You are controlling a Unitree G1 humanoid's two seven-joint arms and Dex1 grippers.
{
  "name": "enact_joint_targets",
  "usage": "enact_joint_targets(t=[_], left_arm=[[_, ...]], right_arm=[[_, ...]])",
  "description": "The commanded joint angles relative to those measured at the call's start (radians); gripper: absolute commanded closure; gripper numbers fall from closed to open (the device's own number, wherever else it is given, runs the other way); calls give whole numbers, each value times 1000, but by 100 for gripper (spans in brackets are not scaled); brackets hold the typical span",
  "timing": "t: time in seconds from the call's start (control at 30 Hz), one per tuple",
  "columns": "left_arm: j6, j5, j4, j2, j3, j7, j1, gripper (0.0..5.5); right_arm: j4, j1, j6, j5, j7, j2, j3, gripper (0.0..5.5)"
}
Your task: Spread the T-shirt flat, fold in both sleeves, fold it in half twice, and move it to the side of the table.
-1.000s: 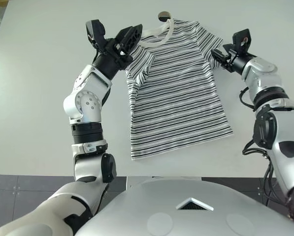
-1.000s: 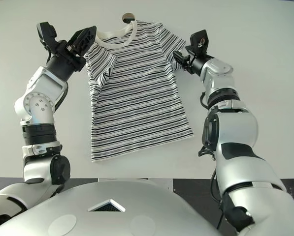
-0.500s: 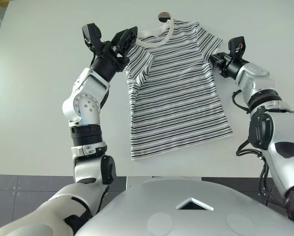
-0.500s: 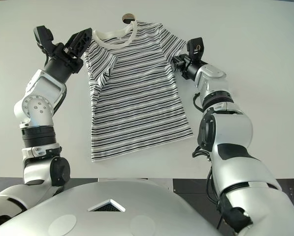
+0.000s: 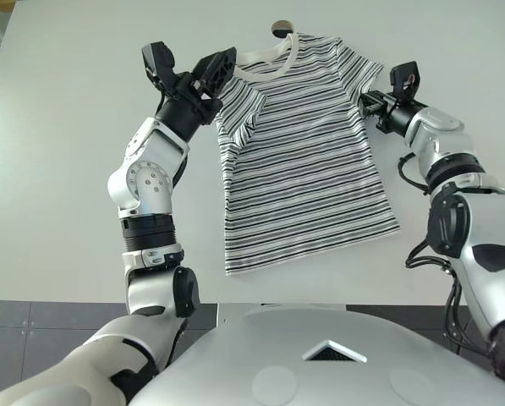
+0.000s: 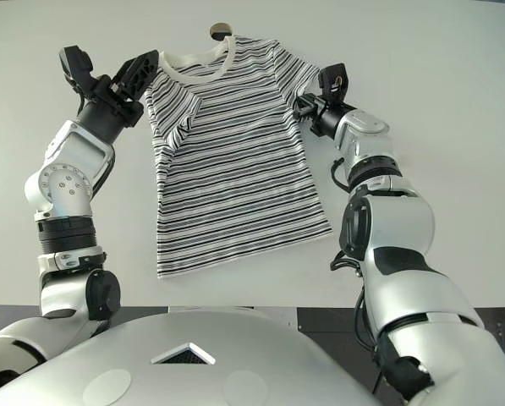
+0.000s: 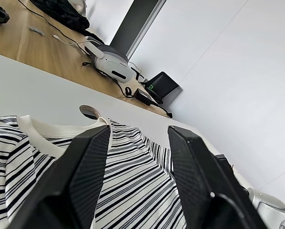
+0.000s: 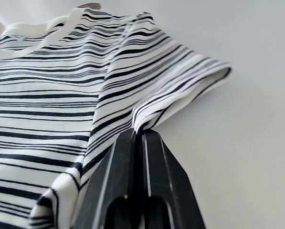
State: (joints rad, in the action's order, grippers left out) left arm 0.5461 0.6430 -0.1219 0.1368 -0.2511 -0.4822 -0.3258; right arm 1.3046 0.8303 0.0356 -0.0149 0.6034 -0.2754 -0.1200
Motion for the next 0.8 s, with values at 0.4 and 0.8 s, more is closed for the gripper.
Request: enact_joint_targets(t=[0.4,0.8], left_arm=[[5,1,2,0,2,16,-5,323],[1,0,-8,-2,2,16,-11,323]], right_arm=[[-203,-83,218,177,-57,21,208,536],[-152,-72,205,155,-120,-72,174,536]])
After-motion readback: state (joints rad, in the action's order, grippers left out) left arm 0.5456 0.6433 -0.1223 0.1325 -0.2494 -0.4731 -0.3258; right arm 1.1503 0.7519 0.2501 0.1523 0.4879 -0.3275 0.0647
